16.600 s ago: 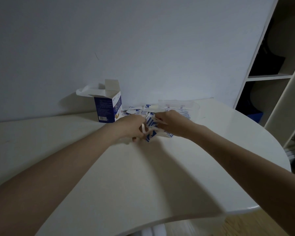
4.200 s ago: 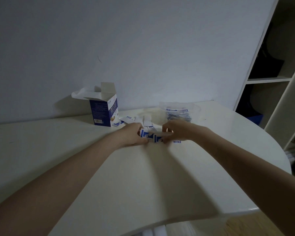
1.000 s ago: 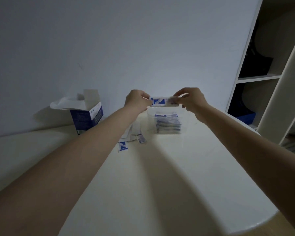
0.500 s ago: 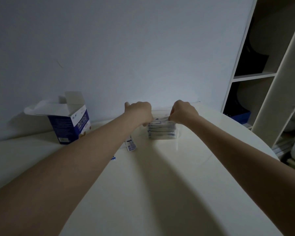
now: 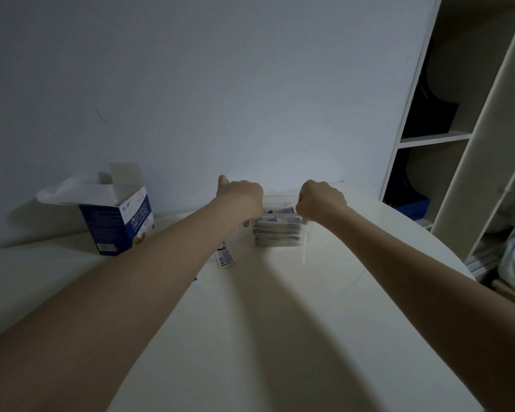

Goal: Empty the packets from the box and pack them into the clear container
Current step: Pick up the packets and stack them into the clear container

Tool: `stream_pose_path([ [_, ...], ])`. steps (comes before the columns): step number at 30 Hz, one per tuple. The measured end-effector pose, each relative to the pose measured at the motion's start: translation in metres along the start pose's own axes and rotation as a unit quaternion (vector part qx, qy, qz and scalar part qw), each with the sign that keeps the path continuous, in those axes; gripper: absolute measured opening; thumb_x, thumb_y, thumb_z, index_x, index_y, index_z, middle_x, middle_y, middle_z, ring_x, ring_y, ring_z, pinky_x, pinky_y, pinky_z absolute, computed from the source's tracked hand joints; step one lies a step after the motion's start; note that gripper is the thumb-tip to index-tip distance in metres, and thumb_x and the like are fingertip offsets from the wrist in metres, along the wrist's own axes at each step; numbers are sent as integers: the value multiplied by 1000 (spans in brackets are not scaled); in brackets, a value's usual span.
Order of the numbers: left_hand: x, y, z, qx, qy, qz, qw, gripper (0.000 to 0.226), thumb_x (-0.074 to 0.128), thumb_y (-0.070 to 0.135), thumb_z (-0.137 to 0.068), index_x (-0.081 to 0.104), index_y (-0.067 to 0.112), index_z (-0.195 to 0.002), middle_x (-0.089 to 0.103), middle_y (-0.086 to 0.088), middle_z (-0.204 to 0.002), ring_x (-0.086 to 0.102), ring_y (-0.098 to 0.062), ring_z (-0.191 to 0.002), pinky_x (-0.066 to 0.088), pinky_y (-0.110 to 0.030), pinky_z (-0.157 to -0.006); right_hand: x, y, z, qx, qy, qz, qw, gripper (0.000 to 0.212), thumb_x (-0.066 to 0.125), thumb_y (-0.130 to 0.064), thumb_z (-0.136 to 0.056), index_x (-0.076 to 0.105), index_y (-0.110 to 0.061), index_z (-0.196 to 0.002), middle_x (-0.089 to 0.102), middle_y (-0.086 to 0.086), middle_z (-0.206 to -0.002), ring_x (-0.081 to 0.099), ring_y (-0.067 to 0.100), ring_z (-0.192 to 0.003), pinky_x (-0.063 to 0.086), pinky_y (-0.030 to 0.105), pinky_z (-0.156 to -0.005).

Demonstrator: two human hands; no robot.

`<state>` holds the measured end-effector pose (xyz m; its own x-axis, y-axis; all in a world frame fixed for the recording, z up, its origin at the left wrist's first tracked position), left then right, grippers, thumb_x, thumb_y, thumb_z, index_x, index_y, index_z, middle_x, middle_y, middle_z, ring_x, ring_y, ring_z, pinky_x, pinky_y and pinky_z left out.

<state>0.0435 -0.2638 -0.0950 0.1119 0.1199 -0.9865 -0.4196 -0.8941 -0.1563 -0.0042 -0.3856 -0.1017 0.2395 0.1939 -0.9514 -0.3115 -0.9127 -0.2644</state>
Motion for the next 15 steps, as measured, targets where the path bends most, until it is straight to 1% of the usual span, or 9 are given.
stream_pose_path([
  [3,-17,-10,6,20,123,16,992,20,42,5,-84,57,12,-74,62,-1,-81,45,-20,-80,21,-34,-80,-13,-8,0,-33,73,-6,997,18,44,1,-78,60,-5,-83,67,9,-84,61,28,-78,44,28,-76],
  [5,-29,-23,13,21,211,55,976,26,39,10,-88,66,12,-88,68,-2,-90,51,-23,-90,25,-36,-85,-25,-22,4,-80,119,-58,988,23,43,-3,-82,65,-3,-89,71,13,-87,65,31,-82,51,34,-82],
  [7,-31,-41,25,7,254,98,962,28,40,14,-91,68,15,-93,71,-2,-89,56,-22,-96,28,-37,-89,-30,-47,17,-149,135,-117,972,26,43,-5,-86,67,-4,-94,71,15,-89,65,32,-83,54,39,-80],
  [8,-29,-49,30,2,253,106,962,27,42,16,-92,68,16,-94,72,-1,-90,58,-22,-96,29,-37,-90,-31,-60,26,-187,130,-132,965,27,43,-6,-87,68,-4,-95,71,15,-90,65,30,-82,54,38,-79],
  [10,-16,-69,45,-3,204,110,973,20,49,16,-91,69,18,-94,71,1,-93,61,-20,-97,33,-36,-93,-17,-90,43,-256,72,-139,954,26,42,-4,-87,68,-4,-95,71,13,-91,63,25,-79,53,36,-79],
  [11,-6,-77,50,6,162,128,978,18,52,16,-90,69,19,-94,71,1,-96,61,-20,-99,37,-35,-95,-4,-99,48,-274,36,-114,954,26,42,-3,-87,67,-5,-91,69,14,-91,62,26,-81,52,35,-78],
  [12,7,-85,54,14,105,149,983,18,53,15,-89,69,19,-98,70,0,-101,61,-20,-101,42,-33,-95,12,-107,50,-280,0,-78,957,25,42,-3,-88,66,-6,-88,66,16,-94,62,28,-86,50,33,-78],
  [13,22,-92,59,24,40,155,987,21,53,16,-89,66,18,-106,68,-1,-109,60,-21,-105,45,-32,-94,30,-112,50,-276,-33,-43,960,23,42,-4,-89,65,-7,-91,63,18,-100,60,31,-94,48,32,-80],
  [15,52,-103,68,41,-69,133,988,32,53,24,-89,57,19,-120,61,-2,-122,56,-22,-112,43,-28,-92,63,-120,52,-266,-83,-2,960,31,42,-10,-92,57,-10,-119,56,18,-123,52,32,-116,42,33,-93],
])
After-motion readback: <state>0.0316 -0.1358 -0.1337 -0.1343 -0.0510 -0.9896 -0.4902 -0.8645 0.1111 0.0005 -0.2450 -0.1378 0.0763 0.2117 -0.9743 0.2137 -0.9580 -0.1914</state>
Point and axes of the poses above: each hand's wrist, its own z-axis away from the middle knuckle, its own x-axis out of the palm, y = z × x, the point moved 4 cm from there along -z, towards the middle knuckle
